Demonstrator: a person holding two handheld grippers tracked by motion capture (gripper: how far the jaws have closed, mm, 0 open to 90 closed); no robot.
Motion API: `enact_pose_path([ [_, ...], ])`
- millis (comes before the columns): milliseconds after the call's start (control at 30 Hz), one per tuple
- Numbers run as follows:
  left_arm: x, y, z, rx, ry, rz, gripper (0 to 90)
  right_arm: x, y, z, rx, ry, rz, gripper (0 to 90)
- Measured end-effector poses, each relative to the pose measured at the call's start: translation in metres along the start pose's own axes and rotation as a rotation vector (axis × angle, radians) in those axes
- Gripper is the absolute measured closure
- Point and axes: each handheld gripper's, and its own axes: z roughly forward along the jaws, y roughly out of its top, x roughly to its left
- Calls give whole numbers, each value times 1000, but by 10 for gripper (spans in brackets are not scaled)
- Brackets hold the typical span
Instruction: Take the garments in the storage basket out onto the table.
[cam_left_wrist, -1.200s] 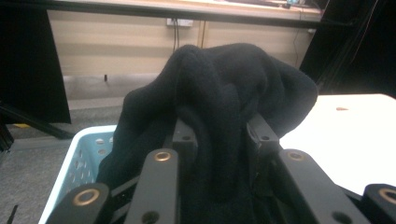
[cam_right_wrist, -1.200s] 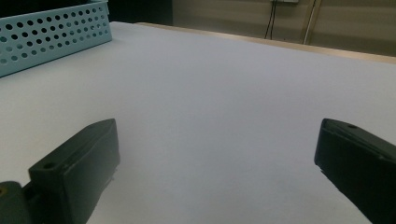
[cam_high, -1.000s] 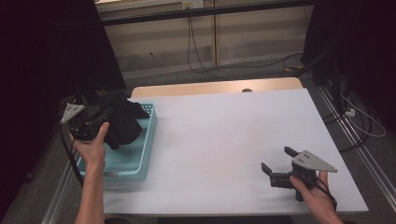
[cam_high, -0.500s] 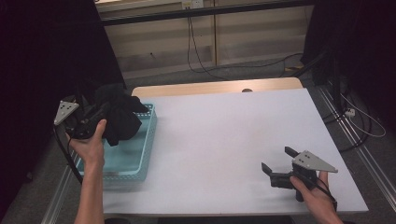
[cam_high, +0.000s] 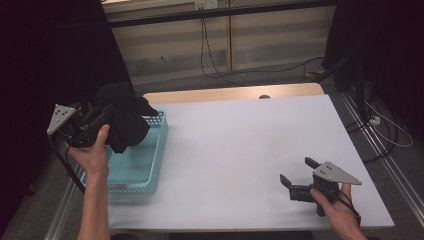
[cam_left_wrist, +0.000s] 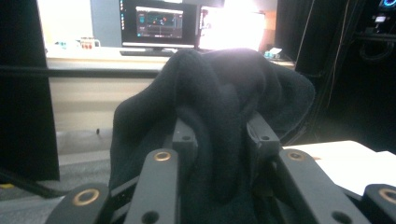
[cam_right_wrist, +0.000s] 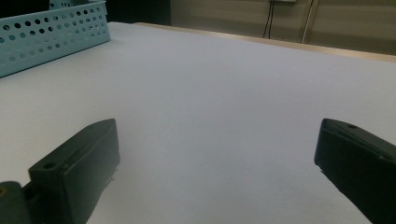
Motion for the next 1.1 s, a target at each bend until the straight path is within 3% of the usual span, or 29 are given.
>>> enact_pose_path([
  [567,-22,24,5,-83,-38,26,704,0,0,1,-2,-2,-2,0],
  [1100,-38,36,13,-155,-95,12,703,0,0,2,-2,0,-3,0],
])
